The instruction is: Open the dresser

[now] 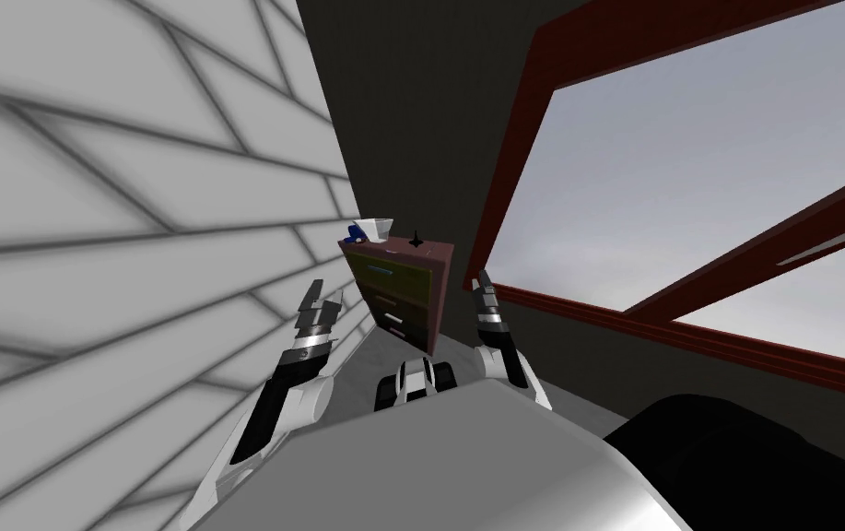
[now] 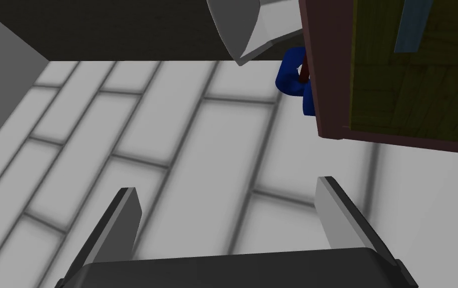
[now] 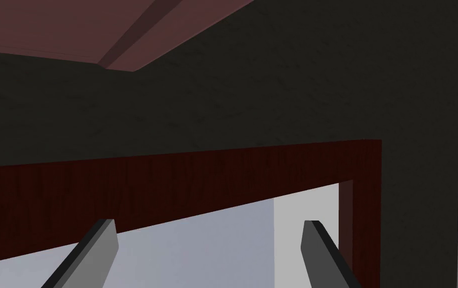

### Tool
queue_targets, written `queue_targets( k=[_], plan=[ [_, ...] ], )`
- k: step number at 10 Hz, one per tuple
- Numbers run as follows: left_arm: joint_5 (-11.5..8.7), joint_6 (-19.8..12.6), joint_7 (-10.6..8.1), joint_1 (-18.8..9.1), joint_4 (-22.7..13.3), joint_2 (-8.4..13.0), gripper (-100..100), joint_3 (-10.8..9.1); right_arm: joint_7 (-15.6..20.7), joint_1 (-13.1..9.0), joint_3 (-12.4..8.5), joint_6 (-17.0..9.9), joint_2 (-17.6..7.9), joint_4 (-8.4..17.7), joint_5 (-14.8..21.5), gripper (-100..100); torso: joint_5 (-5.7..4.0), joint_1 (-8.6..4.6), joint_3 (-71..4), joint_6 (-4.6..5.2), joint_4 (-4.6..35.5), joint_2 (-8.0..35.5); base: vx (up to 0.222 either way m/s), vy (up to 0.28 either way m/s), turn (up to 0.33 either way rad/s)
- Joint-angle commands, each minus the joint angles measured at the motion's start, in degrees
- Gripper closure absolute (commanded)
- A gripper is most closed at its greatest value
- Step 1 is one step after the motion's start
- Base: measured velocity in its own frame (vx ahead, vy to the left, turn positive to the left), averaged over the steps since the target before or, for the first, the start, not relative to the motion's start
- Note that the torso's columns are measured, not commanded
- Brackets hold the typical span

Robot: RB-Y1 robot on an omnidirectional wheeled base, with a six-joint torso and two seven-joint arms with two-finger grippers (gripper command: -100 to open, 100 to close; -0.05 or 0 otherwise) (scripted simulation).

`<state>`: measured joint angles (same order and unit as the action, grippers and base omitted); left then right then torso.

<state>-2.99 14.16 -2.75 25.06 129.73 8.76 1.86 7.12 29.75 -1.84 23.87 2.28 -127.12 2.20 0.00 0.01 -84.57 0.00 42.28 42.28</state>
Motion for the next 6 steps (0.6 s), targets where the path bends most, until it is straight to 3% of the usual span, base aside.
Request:
queue_targets(
  k=[1,6],
  plan=[
    [0.16,-4.22,-1.01,-1.13,0.49,0.99,-100,0.7,0.0,0.0,0.0,0.0,0.0,0.0,0.0,0,0.0,0.01,0.01,0.0,0.0,0.01,0.024,0.031,-0.12],
    [0.47,-11.5,-2.69,-2.98,1.56,2.21,-100,1.97,0.0,0.0,0.0,0.0,0.0,0.0,0.0,0,0.0,0.0,0.01,0.0,0.0,0.01,0.022,0.026,-0.114]
  ],
)
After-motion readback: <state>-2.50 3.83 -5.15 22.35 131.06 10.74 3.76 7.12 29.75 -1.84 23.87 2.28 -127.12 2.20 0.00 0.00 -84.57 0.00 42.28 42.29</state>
